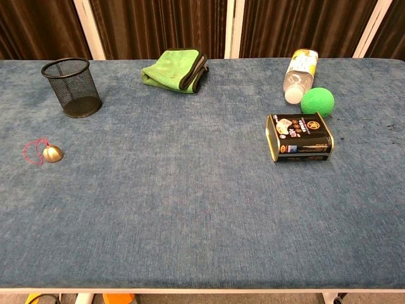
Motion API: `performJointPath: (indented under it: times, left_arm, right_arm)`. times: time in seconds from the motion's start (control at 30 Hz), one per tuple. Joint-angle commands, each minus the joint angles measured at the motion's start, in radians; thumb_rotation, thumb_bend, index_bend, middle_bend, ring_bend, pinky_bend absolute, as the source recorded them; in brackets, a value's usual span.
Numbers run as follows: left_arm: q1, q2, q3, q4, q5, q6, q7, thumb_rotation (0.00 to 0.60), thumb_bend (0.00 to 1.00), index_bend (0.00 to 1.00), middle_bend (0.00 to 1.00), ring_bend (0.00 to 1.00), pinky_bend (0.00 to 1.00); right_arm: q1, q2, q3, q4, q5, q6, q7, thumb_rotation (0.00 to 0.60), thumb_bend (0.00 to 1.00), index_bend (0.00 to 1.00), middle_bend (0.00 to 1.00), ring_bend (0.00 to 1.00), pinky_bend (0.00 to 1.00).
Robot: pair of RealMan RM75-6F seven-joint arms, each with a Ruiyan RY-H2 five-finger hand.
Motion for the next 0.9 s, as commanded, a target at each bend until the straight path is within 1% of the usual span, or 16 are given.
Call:
performJointPath:
  times: [0.03,0.37,0.5,0.73,0.9]
  left_arm:
    - [0.002,0.006,0.000,-0.011,-0.003,0.002,-0.001,0.600,0.03,0.06,0.04,0.00,0.04]
    - [-0.008,0.004,-0.001,-0.016,0.016,0.006,-0.023,0.600,0.03,0.06,0.04,0.00,0.04]
    - [-0.028,0.008,0.005,-0.035,0.024,-0.027,-0.054,0.600,0.03,0.06,0.04,0.00,0.04]
    - [-0.067,0.001,0.005,-0.065,0.032,-0.082,-0.028,0.600,0.03,0.06,0.04,0.00,0.04]
    - [-0.121,-0.020,-0.015,-0.080,0.030,-0.144,-0.015,0.600,0.03,0.06,0.04,0.00,0.04]
  right_arm:
    - [0.000,-0.004,0.003,0.003,-0.001,-0.007,0.002,0.600,0.15,0.00,0.00,0.00,0.00]
    - [-0.003,0.001,0.024,-0.011,-0.013,-0.004,0.012,0.600,0.15,0.00,0.00,0.00,0.00]
    - [-0.001,0.003,0.032,-0.018,-0.013,-0.009,0.023,0.600,0.16,0.00,0.00,0.00,0.00]
    - [-0.001,0.010,0.036,-0.033,-0.026,-0.013,0.021,0.600,0.16,0.00,0.00,0.00,0.00]
    - [-0.003,0.027,0.042,-0.044,-0.035,-0.005,0.019,0.600,0.15,0.00,0.00,0.00,0.00]
